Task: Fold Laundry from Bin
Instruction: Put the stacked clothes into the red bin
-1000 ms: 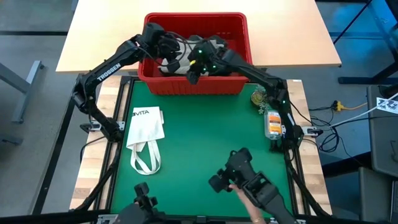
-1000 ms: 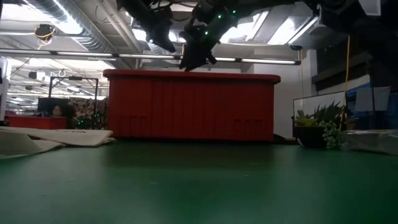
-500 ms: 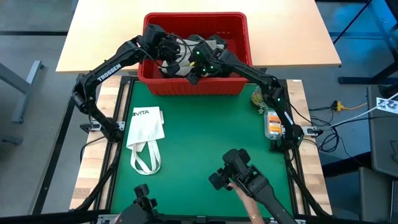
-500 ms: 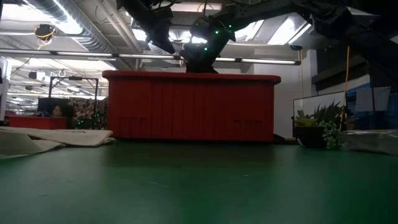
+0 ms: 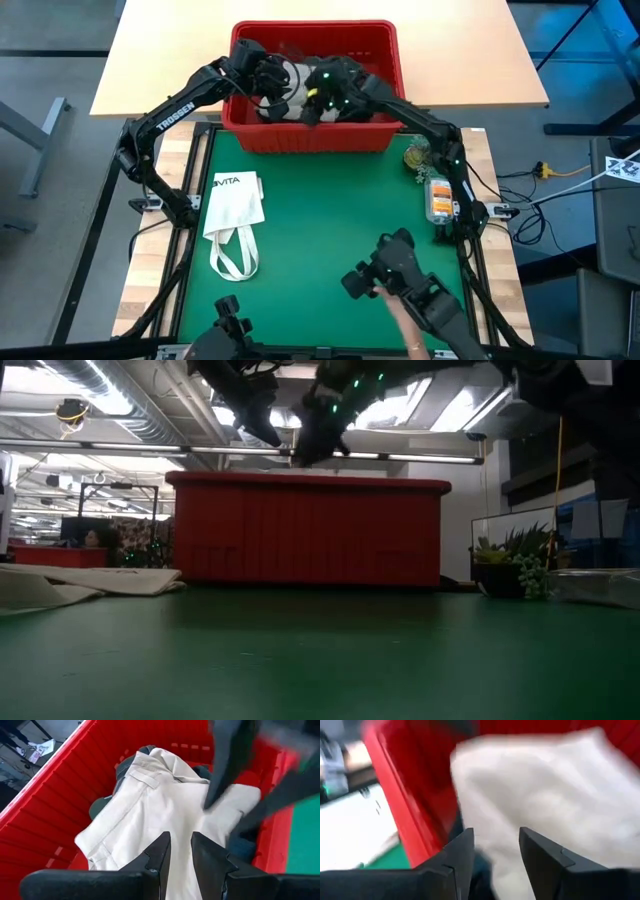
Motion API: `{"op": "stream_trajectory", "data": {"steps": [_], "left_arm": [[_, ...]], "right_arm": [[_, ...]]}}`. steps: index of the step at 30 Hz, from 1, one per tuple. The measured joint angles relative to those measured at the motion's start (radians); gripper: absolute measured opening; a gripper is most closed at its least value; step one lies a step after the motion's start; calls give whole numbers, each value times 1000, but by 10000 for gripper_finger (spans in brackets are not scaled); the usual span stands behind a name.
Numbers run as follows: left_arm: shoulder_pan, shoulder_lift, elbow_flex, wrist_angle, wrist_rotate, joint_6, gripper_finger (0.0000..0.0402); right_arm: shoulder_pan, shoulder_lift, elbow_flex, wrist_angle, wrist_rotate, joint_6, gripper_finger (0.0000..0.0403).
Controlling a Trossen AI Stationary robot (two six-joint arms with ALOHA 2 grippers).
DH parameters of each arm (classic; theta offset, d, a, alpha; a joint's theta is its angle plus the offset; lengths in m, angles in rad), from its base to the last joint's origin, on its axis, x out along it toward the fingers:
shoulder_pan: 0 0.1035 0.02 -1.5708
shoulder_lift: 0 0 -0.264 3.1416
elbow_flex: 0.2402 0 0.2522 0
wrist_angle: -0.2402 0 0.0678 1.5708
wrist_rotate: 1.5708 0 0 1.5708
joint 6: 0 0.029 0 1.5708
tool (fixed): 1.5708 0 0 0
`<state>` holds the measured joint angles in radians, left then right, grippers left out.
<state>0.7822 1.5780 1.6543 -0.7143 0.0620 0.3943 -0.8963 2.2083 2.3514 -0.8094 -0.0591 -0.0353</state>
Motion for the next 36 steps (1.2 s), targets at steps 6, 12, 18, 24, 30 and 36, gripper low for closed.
{"op": "stream_trajectory", "data": {"steps": [6,12,18,24,30,36], "left_arm": [[0,0,0,0,0,0,74],[0,0,0,0,0,0,74],[0,0,0,-7,1,0,74],[0,0,0,-19,2,0,74],[0,0,0,-19,2,0,74],[0,-28,0,-20,0,0,74]], "right_arm": [[-38,-24,-3,84,74,1,159],[-107,21,-2,104,97,47,159],[-184,112,-2,109,104,140,159],[-218,201,0,110,101,189,159],[-216,224,1,113,101,188,159],[-218,169,1,97,21,188,159]]}}
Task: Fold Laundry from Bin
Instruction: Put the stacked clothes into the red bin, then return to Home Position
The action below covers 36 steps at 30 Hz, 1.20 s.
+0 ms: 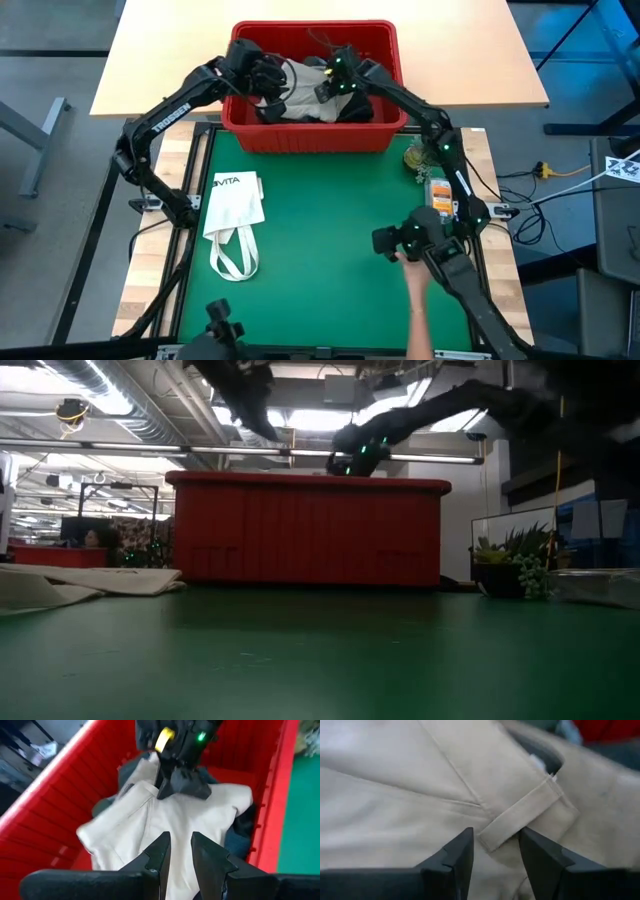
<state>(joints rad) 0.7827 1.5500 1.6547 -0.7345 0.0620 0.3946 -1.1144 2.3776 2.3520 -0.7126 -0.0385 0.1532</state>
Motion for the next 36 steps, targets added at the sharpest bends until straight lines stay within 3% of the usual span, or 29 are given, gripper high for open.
{"op": "stream_trajectory", "data": {"steps": [6,12,18,22,27,36], "left_arm": [[5,-135,0,1,-1,8,74],[-2,-301,2,-61,44,-2,74],[-3,-416,-11,-277,315,-69,74],[-4,-529,-156,-248,522,-71,74],[-5,-733,-460,-75,626,-90,74],[-5,-1069,-960,327,610,-211,74]], "right_arm": [[1,-158,2,-27,-77,-16,159],[24,-345,3,-173,-205,-139,159],[114,-502,3,-436,-217,-304,159],[217,-591,-65,-497,-224,-347,159],[328,-770,-370,-396,-227,-350,159],[419,-1319,-1240,132,-225,-212,159]]}}
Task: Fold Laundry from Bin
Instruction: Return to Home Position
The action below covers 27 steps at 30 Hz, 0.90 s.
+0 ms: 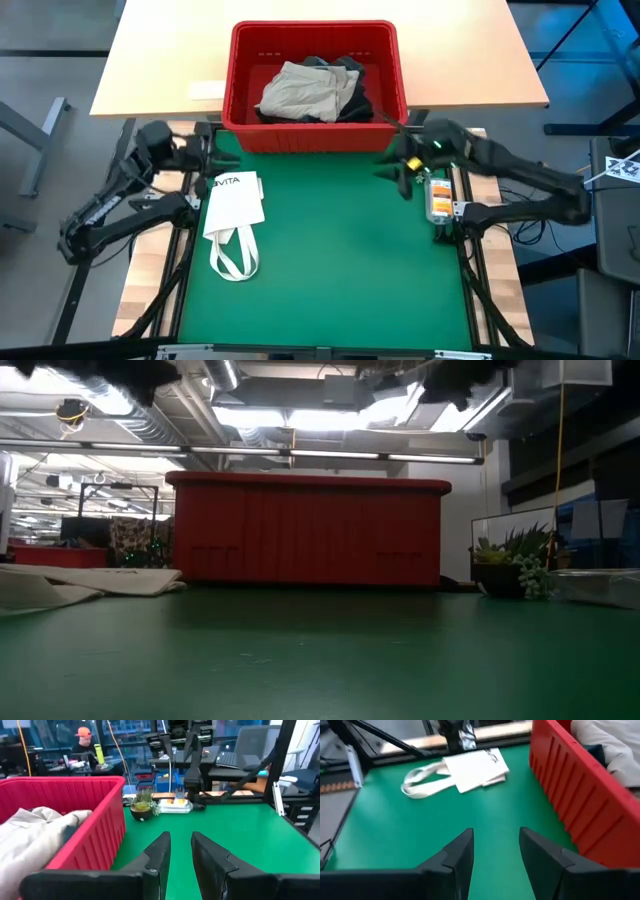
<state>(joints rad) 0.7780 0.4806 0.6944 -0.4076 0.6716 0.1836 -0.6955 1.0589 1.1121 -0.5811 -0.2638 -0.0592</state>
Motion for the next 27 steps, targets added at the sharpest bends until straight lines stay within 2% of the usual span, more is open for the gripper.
{"op": "stream_trajectory", "data": {"steps": [3,6,12,16,17,23,27], "left_arm": [[0,-68,-137,125,1,-30,74],[0,-101,-275,311,1,-134,74],[-54,-105,-531,780,-4,-266,74],[-131,-105,-661,1009,-47,-286,74],[-151,-105,-686,1040,-64,-287,74],[-253,-91,-687,993,-212,-218,74],[-287,-88,-687,989,-387,-132,74]], "right_arm": [[11,-175,-220,140,-2,43,159],[11,-321,-393,235,0,80,159],[8,-541,-630,312,-39,110,159],[8,-648,-763,387,-151,109,159],[8,-671,-794,412,-175,109,159],[8,-796,-945,476,-235,133,159],[8,-847,-1018,473,-239,133,159]]}}
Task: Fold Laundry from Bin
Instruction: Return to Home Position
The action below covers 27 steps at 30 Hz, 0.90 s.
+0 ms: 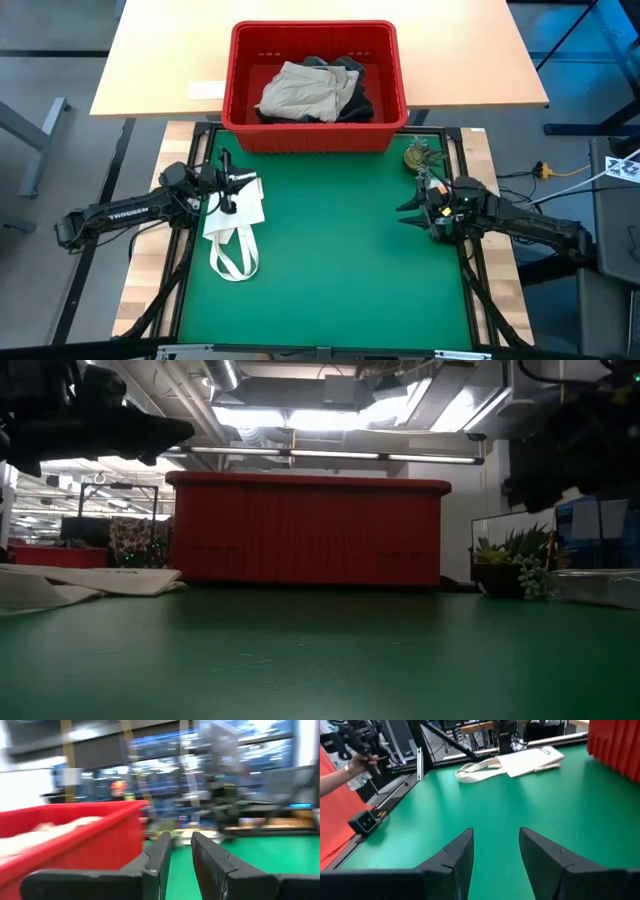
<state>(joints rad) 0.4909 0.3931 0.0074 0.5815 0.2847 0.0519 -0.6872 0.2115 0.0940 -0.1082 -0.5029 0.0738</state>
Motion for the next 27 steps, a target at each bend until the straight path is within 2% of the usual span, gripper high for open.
{"op": "stream_trajectory", "data": {"steps": [3,6,11,16,23,27], "left_arm": [[-6,0,0,-39,-145,29,74],[-5,0,0,-134,-208,28,74],[-6,0,0,-317,-192,-40,74],[-6,0,0,-408,-194,-85,74],[-5,0,0,-544,-195,-103,74],[-5,0,0,-553,-196,-97,74]], "right_arm": [[0,-21,-32,9,-16,0,159],[0,-21,-32,14,-69,-11,159],[0,-20,-32,13,-84,-27,159],[0,-20,-32,13,-80,-13,159],[0,-20,-32,11,28,29,159],[0,-20,-33,10,49,29,159]]}}
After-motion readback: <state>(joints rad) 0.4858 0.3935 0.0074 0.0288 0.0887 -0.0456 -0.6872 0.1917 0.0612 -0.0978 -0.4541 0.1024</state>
